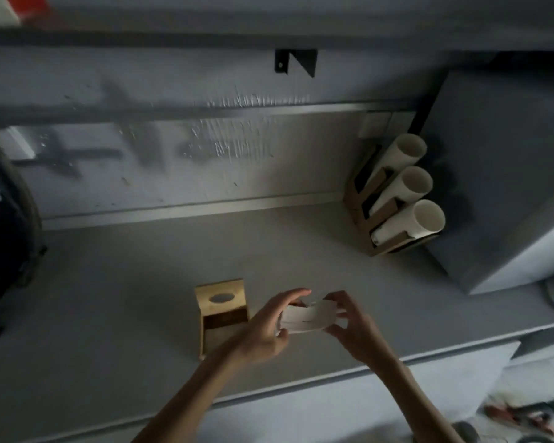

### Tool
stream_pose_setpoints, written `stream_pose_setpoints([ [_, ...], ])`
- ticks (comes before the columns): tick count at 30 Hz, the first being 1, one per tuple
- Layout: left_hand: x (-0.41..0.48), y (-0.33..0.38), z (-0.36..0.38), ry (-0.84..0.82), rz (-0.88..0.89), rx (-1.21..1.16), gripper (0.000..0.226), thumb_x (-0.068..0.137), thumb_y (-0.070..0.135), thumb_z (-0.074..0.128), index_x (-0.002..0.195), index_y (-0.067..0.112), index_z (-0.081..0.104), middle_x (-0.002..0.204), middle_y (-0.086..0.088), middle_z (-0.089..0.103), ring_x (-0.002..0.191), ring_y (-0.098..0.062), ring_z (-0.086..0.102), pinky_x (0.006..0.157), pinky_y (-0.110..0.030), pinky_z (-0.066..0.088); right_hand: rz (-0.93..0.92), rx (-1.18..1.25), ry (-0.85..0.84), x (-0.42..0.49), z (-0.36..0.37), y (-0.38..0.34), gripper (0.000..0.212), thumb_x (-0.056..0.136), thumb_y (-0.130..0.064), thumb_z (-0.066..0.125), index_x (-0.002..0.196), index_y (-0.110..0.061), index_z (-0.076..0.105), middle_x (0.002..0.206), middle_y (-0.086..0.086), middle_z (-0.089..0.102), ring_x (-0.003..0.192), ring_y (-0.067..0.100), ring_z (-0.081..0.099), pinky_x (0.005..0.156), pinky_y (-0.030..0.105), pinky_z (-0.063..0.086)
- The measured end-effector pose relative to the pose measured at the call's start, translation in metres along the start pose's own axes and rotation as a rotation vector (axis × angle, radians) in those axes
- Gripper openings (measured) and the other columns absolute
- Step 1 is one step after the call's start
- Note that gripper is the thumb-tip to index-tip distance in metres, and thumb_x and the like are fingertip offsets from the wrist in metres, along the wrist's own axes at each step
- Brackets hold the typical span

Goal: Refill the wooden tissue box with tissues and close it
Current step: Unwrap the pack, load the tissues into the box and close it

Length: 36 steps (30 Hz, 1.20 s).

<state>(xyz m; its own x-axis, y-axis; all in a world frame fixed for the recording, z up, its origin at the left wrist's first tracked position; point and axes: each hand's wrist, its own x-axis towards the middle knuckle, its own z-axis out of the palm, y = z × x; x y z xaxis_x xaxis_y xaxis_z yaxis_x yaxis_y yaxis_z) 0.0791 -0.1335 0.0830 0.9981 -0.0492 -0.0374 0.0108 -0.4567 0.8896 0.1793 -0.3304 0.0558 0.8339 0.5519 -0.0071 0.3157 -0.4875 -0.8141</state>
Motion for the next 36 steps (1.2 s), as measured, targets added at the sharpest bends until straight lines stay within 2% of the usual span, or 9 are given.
stream_pose_setpoints([
  [6,0.029,-0.091,0.084,0.021,-0.183,0.098,0.093,0.068,-0.014,0.047,0.136,0.046,0.031,0.124,-0.002,0.047,0.121,-0.014,0.045,0.104,-0.031,0.042,0.130,-0.074,-0.080,-0.006,0.046,0.094,0.042,0.069,-0.010,0.067,0.103,-0.028,0.051,0.101,-0.004,0.060,0.091,0.016,0.061,0.077,0.041,0.054],
  [11,0.026,-0.113,0.106,0.012,-0.325,0.178,0.090,0.067,-0.015,0.036,0.144,0.031,0.027,0.140,-0.006,0.030,0.133,-0.020,0.026,0.116,-0.037,0.025,0.154,-0.131,-0.142,-0.004,0.077,0.120,0.040,0.076,-0.008,0.064,0.111,-0.018,0.047,0.107,0.004,0.057,0.095,0.028,0.058,0.074,0.041,0.050],
  [16,0.029,-0.121,0.115,-0.050,-0.329,0.327,0.074,0.085,0.004,0.051,0.147,0.019,0.015,0.148,-0.008,0.019,0.137,-0.025,0.019,0.115,-0.037,0.024,0.168,-0.139,-0.111,-0.008,0.081,0.121,0.059,0.076,-0.004,0.066,0.119,-0.029,0.035,0.120,0.007,0.052,0.106,0.032,0.056,0.080,0.040,0.050],
  [19,0.031,-0.126,0.120,0.020,-0.291,0.378,0.063,0.087,0.010,0.057,0.142,0.019,0.028,0.147,-0.007,0.031,0.135,-0.023,0.030,0.112,-0.033,0.030,0.078,-0.360,-0.131,-0.007,0.078,0.119,0.099,0.076,-0.015,0.074,0.150,-0.024,0.009,0.159,0.009,0.013,0.144,0.029,0.017,0.113,0.041,0.027],
  [21,0.033,-0.130,0.124,0.047,-0.257,0.436,0.066,0.087,0.010,0.060,0.143,0.022,0.028,0.151,-0.003,0.031,0.139,-0.021,0.028,0.115,-0.032,0.026,-0.055,-0.573,-0.210,0.000,0.080,0.113,0.116,0.073,-0.030,0.077,0.152,-0.021,-0.008,0.160,0.007,-0.010,0.147,0.029,-0.009,0.119,0.045,0.004],
  [24,0.035,-0.137,0.128,0.034,-0.232,0.545,0.075,0.085,0.014,0.064,0.148,0.015,0.023,0.151,-0.006,0.033,0.140,-0.023,0.031,0.116,-0.031,0.023,-0.217,-0.863,-0.351,0.014,0.093,0.112,0.118,0.061,-0.046,0.082,0.152,-0.013,0.016,0.158,0.010,0.025,0.147,0.035,0.015,0.117,0.055,0.005],
  [26,0.037,-0.140,0.126,0.025,-0.251,0.591,0.072,0.082,0.015,0.068,0.144,0.011,0.033,0.144,-0.010,0.041,0.133,-0.027,0.039,0.112,-0.034,0.029,-0.253,-0.984,-0.390,0.024,0.097,0.117,0.092,0.063,-0.041,0.081,0.142,-0.014,0.041,0.136,0.005,0.057,0.135,0.031,0.042,0.117,0.055,0.004],
  [29,0.036,-0.144,0.121,0.008,-0.258,0.635,0.058,0.078,0.013,0.067,0.132,0.014,0.045,0.132,-0.009,0.049,0.123,-0.029,0.047,0.103,-0.037,0.039,-0.144,-0.954,-0.432,0.030,0.088,0.122,0.049,0.083,-0.022,0.064,0.129,-0.021,0.047,0.126,0.004,0.057,0.126,0.027,0.046,0.119,0.049,-0.001],
  [36,0.046,-0.138,0.125,0.001,-0.302,0.668,0.047,0.078,0.007,0.062,0.123,0.012,0.048,0.129,-0.009,0.051,0.120,-0.029,0.048,0.101,-0.037,0.042,-0.035,-0.672,-0.415,0.027,0.072,0.124,0.052,0.081,-0.019,0.070,0.128,-0.023,0.050,0.127,-0.001,0.059,0.120,0.022,0.053,0.100,0.034,0.041],
])
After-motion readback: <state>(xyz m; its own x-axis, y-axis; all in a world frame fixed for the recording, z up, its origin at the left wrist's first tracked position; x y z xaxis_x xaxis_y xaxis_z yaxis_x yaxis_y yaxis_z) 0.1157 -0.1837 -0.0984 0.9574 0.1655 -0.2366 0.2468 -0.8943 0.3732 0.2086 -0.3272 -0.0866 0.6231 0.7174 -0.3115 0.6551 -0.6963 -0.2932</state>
